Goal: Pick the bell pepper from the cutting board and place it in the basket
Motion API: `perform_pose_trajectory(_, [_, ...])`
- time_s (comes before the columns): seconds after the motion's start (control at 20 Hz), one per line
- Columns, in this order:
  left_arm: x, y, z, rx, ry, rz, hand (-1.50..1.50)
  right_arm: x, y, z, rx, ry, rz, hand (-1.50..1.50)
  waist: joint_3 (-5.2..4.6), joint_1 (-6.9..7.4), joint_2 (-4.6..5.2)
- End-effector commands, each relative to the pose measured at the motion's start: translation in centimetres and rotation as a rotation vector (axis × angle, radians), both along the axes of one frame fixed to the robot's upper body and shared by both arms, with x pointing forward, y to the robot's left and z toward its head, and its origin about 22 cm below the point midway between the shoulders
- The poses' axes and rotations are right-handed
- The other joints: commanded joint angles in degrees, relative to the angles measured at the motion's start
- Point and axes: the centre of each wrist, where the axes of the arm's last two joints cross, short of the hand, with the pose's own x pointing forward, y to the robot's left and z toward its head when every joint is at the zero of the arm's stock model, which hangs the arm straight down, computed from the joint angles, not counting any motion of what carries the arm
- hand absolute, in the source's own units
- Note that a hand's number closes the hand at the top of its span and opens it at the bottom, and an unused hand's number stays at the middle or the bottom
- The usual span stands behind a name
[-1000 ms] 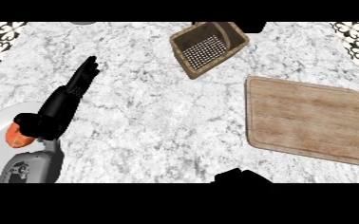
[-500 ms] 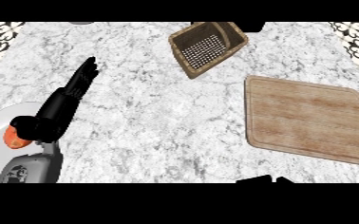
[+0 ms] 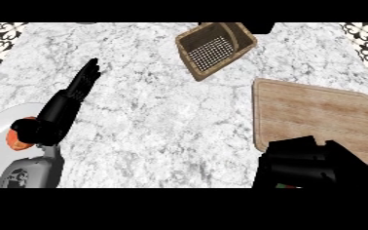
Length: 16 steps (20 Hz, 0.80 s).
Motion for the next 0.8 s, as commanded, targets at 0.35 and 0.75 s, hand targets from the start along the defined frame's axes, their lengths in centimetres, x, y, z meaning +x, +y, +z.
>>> perform_pose_trajectory(0.35, [-0.1, -0.4, -0.2, 0.014, 0.007, -0.006, 0.00, 5.4, 4.0, 10.6, 0.120, -0.042, -0.223, 1.50, 0.09, 0.59, 0.00])
perform_pose_trajectory(0.75, [-0.2, 1.0, 0.2, -0.011, -0.003, -0.009, 0.00, 13.2, 3.4, 13.2, 0.203, -0.044, -0.362, 1.50, 0.16, 0.96, 0.29])
